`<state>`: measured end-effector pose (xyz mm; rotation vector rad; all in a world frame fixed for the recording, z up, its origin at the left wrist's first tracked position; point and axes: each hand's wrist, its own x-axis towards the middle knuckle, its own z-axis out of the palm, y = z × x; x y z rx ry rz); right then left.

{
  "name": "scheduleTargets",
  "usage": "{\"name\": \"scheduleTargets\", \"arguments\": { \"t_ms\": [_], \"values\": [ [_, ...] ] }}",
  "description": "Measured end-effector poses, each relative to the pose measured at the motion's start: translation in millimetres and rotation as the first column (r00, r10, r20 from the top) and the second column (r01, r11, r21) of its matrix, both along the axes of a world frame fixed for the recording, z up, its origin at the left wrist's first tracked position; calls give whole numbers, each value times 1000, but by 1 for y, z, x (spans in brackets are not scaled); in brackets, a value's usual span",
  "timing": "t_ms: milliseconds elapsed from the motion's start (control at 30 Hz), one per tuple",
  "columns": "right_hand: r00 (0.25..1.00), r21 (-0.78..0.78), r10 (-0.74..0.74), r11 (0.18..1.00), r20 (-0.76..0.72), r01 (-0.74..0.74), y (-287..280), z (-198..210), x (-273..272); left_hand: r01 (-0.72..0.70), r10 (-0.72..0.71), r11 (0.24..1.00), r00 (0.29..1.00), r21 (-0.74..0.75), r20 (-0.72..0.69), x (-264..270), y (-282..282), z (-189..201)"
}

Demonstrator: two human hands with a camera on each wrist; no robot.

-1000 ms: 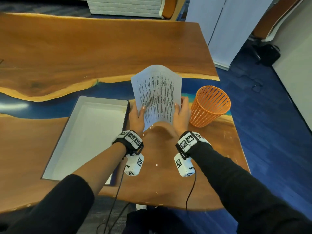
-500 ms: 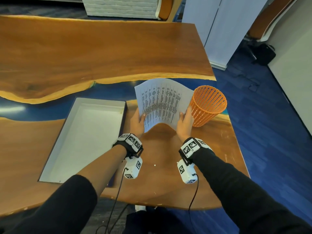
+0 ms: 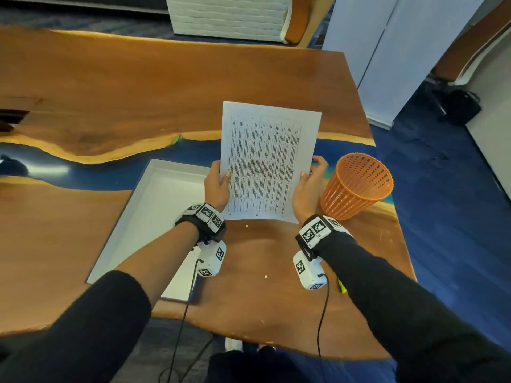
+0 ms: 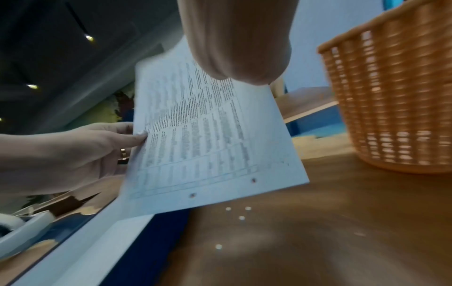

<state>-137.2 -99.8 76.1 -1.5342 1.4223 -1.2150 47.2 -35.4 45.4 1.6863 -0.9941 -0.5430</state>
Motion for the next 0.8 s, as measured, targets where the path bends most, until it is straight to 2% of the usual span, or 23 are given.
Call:
{"name": "scheduleTargets", "arguments": {
  "t_ms": [100, 200, 267, 433, 633, 800],
  "values": [
    [998, 4, 62, 998, 14, -62, 4, 0, 33, -123, 122, 992, 992, 35, 21, 31, 14, 8],
    [969, -15, 229, 973, -91, -231, 15, -14, 65, -224, 222, 968, 975, 112, 29, 64, 38, 7],
    [933, 31, 323, 946, -161, -322, 27, -28, 86, -274, 257, 946, 960, 173, 113, 86, 58, 1],
    [859, 233, 482, 868, -175, -439, 70, -52, 130, -301, 143, 855, 920, 423, 365, 138, 105, -24],
    [682, 467, 688, 701, -246, -539, 97, -69, 154, -295, 53, 713, 927, 636, 371, 160, 137, -48],
    [586, 550, 737, 659, -337, -513, 104, -83, 164, -284, 15, 620, 936, 731, 351, 157, 144, -54]
  ]
}}
